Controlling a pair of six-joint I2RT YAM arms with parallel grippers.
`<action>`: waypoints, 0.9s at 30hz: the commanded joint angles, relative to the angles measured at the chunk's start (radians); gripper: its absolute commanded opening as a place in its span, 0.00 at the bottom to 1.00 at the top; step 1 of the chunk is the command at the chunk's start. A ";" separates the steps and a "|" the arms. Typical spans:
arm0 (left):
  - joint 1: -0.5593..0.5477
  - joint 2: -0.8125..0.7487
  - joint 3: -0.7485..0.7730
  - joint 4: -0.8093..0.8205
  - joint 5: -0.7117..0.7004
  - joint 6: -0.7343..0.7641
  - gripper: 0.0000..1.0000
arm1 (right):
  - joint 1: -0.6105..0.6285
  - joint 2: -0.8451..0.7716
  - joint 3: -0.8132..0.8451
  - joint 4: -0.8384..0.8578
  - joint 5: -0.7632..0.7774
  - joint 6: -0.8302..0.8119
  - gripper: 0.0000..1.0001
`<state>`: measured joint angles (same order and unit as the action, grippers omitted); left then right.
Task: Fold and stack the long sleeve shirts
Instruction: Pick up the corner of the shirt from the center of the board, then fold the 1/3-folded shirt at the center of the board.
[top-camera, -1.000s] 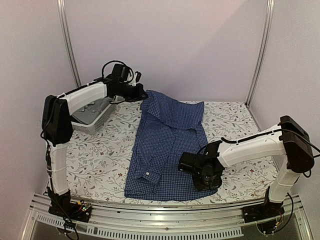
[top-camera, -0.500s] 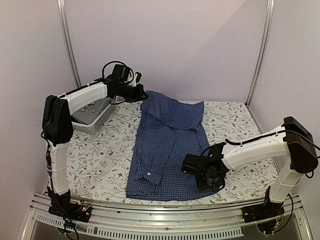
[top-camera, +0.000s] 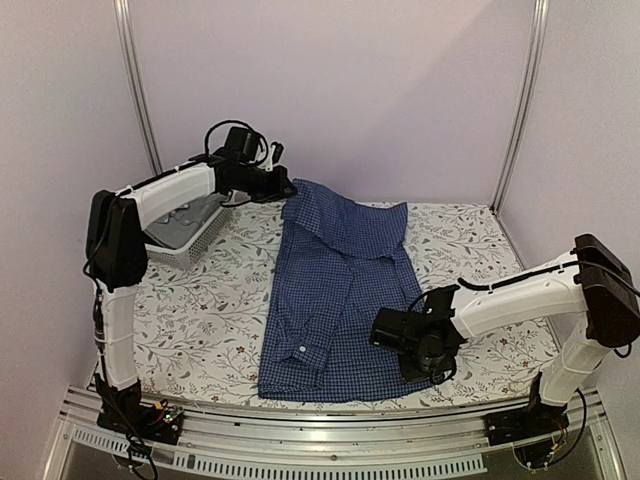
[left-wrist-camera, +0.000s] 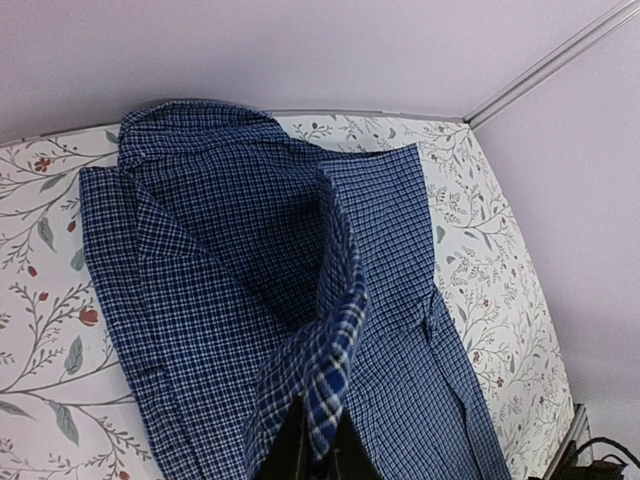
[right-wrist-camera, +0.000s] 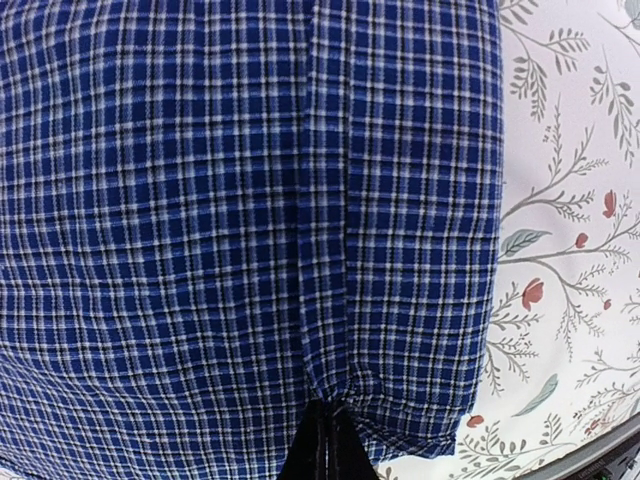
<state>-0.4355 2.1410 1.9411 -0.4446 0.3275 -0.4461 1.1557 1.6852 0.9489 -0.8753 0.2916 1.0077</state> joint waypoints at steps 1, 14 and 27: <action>0.004 0.013 0.047 -0.009 -0.005 0.001 0.07 | -0.011 -0.049 -0.007 -0.024 0.042 0.005 0.00; 0.013 0.039 0.170 -0.068 -0.046 0.026 0.07 | -0.014 -0.138 0.026 0.115 -0.040 -0.119 0.00; 0.120 0.011 0.240 -0.113 -0.075 0.046 0.07 | -0.013 -0.099 0.067 0.348 -0.256 -0.304 0.00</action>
<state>-0.3641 2.1719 2.1601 -0.5304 0.2722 -0.4202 1.1488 1.5433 0.9859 -0.6067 0.1089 0.7601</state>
